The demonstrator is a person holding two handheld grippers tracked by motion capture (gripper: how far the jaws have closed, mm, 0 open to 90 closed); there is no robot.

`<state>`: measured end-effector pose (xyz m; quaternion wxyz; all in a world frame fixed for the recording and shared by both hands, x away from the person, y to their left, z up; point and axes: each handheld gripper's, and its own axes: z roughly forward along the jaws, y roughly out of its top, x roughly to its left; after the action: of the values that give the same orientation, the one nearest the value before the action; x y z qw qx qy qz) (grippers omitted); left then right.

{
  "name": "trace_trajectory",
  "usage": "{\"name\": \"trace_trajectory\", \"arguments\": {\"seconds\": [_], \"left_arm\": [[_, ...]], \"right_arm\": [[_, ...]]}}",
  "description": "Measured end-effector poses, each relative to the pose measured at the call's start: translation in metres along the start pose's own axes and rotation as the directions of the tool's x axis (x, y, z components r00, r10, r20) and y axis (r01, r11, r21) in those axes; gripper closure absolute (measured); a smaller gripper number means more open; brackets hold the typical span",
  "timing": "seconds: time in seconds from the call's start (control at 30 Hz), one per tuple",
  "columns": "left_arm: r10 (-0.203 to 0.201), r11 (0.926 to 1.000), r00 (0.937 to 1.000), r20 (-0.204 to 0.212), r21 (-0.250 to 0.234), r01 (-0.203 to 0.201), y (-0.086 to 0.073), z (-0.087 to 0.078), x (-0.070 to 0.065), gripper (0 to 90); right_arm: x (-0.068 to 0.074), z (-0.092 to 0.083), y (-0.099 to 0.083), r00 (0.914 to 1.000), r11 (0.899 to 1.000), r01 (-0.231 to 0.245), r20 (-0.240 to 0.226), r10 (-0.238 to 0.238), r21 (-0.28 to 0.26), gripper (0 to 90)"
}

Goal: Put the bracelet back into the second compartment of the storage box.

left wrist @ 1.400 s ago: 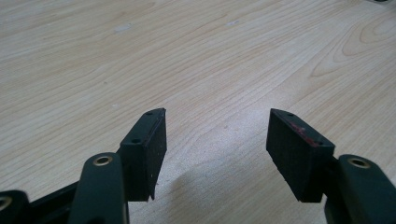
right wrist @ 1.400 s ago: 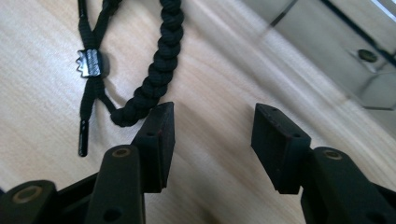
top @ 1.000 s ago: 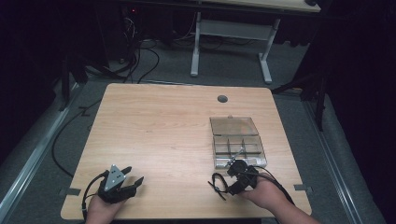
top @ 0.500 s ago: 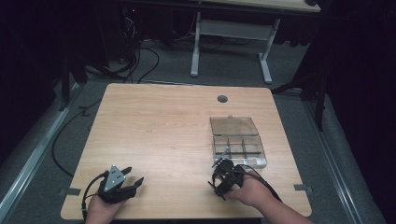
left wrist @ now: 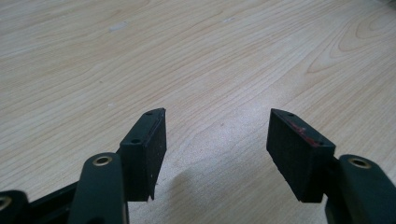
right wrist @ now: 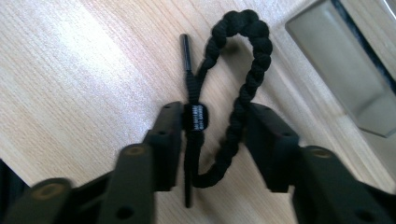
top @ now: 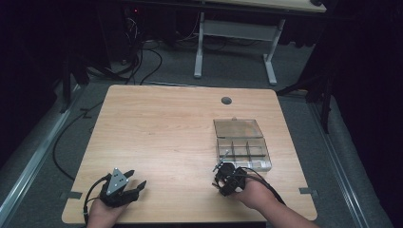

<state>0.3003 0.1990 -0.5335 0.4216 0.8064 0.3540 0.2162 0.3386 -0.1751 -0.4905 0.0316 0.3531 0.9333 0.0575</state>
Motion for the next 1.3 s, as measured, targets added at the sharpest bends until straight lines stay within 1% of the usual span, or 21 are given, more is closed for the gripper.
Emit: {"name": "trace_trajectory", "arguments": {"seconds": [0.03,0.1,0.33,0.43,0.57,0.73,0.83,0.87,0.9,0.93,0.97,1.0,1.03,1.07,1.1,1.13,1.17,1.2,1.23,1.27,1.3], "left_arm": [[0.000,1.0000,1.0000,0.001,0.000,0.000,0.000,0.000,0.000,38.1],[0.001,1.0000,1.0000,0.001,0.000,-0.001,0.000,0.000,0.000,38.1],[0.001,1.0000,1.0000,0.000,-0.001,-0.001,0.000,0.000,0.000,38.1],[0.002,1.0000,1.0000,-0.001,0.001,-0.002,0.000,0.000,0.000,38.1],[0.002,1.0000,1.0000,0.000,0.002,-0.002,0.000,0.000,0.000,38.1],[0.004,1.0000,1.0000,0.001,0.004,-0.004,0.000,0.000,-0.001,38.2],[0.006,1.0000,1.0000,-0.001,0.002,-0.006,0.000,0.001,-0.001,38.1],[0.007,1.0000,1.0000,-0.002,0.002,-0.007,0.000,0.001,-0.001,38.1],[0.007,1.0000,1.0000,-0.002,0.003,-0.007,0.000,0.001,-0.001,38.1],[0.008,1.0000,1.0000,-0.002,0.004,-0.008,0.000,0.001,-0.001,38.1],[0.008,1.0000,1.0000,-0.002,0.004,-0.008,0.000,0.001,-0.001,38.1],[0.010,0.9999,0.9999,-0.003,0.005,-0.010,0.000,0.001,-0.001,38.1],[0.010,0.9999,0.9999,-0.003,0.005,-0.009,0.000,0.001,-0.001,38.1],[0.010,0.9999,0.9999,-0.003,0.006,-0.010,0.000,0.001,-0.001,38.1],[0.010,0.9999,0.9999,-0.003,0.006,-0.010,0.000,0.001,-0.001,38.1],[0.010,0.9999,0.9999,-0.003,0.006,-0.010,0.000,0.001,-0.001,38.2],[0.010,0.9999,0.9999,-0.003,0.006,-0.010,0.000,0.001,-0.001,38.2],[0.010,0.9999,0.9999,-0.003,0.006,-0.010,0.000,0.001,-0.001,38.1],[0.009,0.9999,1.0000,-0.003,0.006,-0.009,0.000,0.001,-0.001,38.2],[0.009,0.9999,1.0000,-0.003,0.006,-0.009,0.000,0.001,-0.001,38.1],[0.009,0.9999,1.0000,-0.002,0.006,-0.009,0.000,0.001,-0.001,38.2]], "right_arm": [[0.000,0.000,0.000,0.9999,1.000,0.012,0.001,-0.012,-0.002,68.7],[0.001,-0.001,0.000,0.9999,1.000,0.017,-0.001,-0.017,-0.002,70.3],[0.002,-0.001,0.001,0.9996,1.000,0.028,-0.005,-0.028,0.005,71.7],[0.002,-0.002,-0.001,0.9993,1.000,0.030,-0.023,-0.030,0.010,71.7],[-0.001,-0.006,-0.002,0.9990,1.000,0.012,-0.044,-0.012,0.005,71.6],[-0.009,-0.018,-0.007,0.9979,1.000,-0.008,-0.064,0.008,-0.003,71.5],[-0.016,-0.029,-0.010,0.9971,1.000,-0.029,-0.071,0.028,-0.009,71.5],[-0.019,-0.033,-0.012,0.9972,1.000,-0.024,-0.071,0.023,-0.011,71.6],[-0.021,-0.037,-0.013,0.9968,0.999,-0.036,-0.072,0.035,-0.014,71.5],[-0.024,-0.040,-0.014,0.9970,0.999,-0.038,-0.069,0.036,-0.018,71.5],[-0.024,-0.040,-0.014,0.9970,0.999,-0.038,-0.069,0.036,-0.018,71.5],[-0.029,-0.048,-0.017,0.9975,0.999,-0.041,-0.058,0.040,-0.019,71.6],[-0.032,-0.051,-0.017,0.9977,0.999,-0.041,-0.055,0.040,-0.018,71.6],[-0.034,-0.053,-0.018,0.9971,0.998,-0.053,-0.056,0.052,-0.014,71.6],[-0.037,-0.056,-0.018,0.9975,0.999,-0.046,-0.054,0.045,-0.014,71.5],[-0.038,-0.059,-0.019,0.9975,0.999,-0.050,-0.051,0.050,-0.005,71.6],[-0.042,-0.062,-0.018,0.9985,0.999,-0.034,-0.044,0.034,-0.004,71.6],[-0.042,-0.062,-0.018,0.9985,0.999,-0.034,-0.044,0.034,-0.004,71.6],[-0.047,-0.068,-0.018,0.9991,0.999,-0.032,-0.028,0.032,0.001,71.6],[-0.047,-0.068,-0.018,0.9991,0.999,-0.032,-0.028,0.032,0.001,71.6],[-0.052,-0.072,-0.017,0.9984,0.999,-0.053,-0.018,0.053,0.005,71.6]]}}
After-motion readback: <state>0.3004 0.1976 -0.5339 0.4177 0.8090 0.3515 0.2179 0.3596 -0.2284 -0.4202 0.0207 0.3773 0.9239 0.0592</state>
